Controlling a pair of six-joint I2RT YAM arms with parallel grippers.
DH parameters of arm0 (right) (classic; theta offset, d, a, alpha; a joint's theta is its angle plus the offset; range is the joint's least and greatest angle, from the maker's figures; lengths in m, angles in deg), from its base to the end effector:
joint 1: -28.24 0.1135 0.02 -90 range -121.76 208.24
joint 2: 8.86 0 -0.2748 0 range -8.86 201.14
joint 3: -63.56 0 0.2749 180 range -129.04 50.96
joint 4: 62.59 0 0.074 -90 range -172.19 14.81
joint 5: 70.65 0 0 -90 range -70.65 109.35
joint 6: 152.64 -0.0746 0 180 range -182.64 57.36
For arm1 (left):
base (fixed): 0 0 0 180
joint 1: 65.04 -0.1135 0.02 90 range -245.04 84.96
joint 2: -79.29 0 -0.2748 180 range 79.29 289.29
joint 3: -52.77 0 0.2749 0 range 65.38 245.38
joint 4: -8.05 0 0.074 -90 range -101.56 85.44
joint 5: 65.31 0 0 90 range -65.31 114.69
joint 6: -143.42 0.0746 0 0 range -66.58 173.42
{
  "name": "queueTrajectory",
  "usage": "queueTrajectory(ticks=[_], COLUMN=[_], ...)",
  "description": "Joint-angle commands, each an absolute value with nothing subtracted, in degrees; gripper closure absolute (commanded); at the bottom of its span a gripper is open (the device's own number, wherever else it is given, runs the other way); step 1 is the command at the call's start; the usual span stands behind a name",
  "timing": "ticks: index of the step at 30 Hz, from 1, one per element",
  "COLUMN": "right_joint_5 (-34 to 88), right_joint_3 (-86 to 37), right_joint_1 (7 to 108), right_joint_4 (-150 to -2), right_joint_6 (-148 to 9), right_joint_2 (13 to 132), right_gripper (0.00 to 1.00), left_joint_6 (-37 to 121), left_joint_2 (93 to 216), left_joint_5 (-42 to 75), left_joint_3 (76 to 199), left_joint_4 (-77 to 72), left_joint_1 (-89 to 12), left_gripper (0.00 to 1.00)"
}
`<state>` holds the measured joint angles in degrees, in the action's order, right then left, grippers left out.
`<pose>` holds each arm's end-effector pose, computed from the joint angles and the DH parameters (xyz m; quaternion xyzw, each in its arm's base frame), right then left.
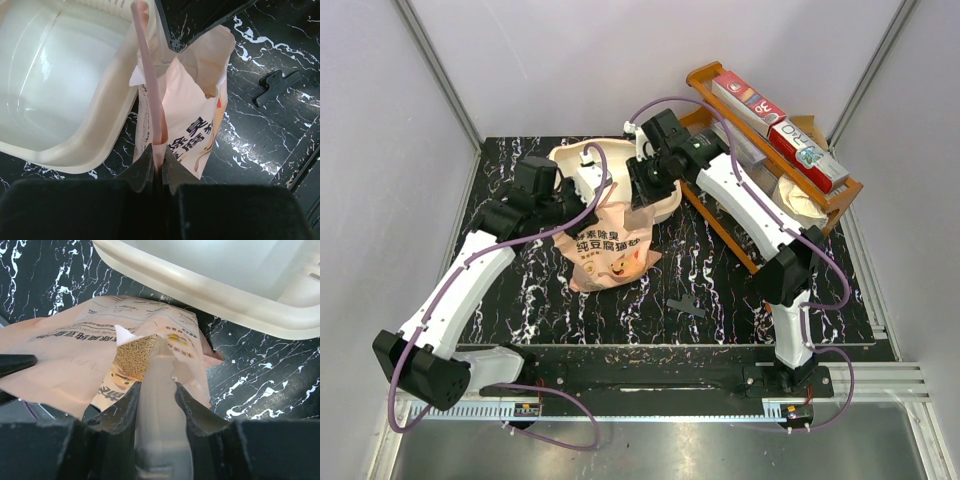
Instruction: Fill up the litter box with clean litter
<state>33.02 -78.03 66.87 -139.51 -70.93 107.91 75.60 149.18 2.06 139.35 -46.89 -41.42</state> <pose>0.3665 0.3155 0.3587 -0.2830 0.8962 0.2316 0.2510 0.2643 -0.1469 0.3621 0.4222 0.7794 -0.1819 0.4257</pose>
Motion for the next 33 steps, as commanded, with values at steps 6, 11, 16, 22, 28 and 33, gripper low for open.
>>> queueTrajectory(ticks=[6, 11, 16, 22, 28, 33], right_joint_5=[32.88, 39.8, 51.23, 69.08, 80.86, 86.23], right_joint_3=[-69.02, -55.42, -52.4, -50.74, -54.24, -52.84], right_joint_1=[67.0, 66.91, 65.95, 60.59, 55.85, 52.94], right_joint_4=[-134.35, -120.49, -112.64, -103.16, -98.58, -89.53], right_joint_6=[-75.9, -82.84, -86.62, -92.76, -98.65, -108.51], right_joint_2=[109.17, 105.41, 105.39, 106.98, 108.91, 109.26], right_gripper=[1.0, 1.0, 1.0, 1.0, 1.0, 1.0], left_joint_6=[67.5, 64.15, 65.11, 71.87, 78.56, 83.03], left_joint_2=[148.99, 149.6, 149.69, 147.5, 144.16, 141.52], left_joint_5=[2.54, 2.2, 2.19, 4.39, 8.6, 11.86], left_joint_3=[143.07, 143.51, 142.9, 142.55, 141.67, 141.58], left_joint_4=[-32.16, -30.84, -30.93, -33.29, -37.96, -40.77], left_joint_1=[-40.6, -40.6, -40.6, -40.69, -41.22, -42.36], left_gripper=[1.0, 1.0, 1.0, 1.0, 1.0, 1.0])
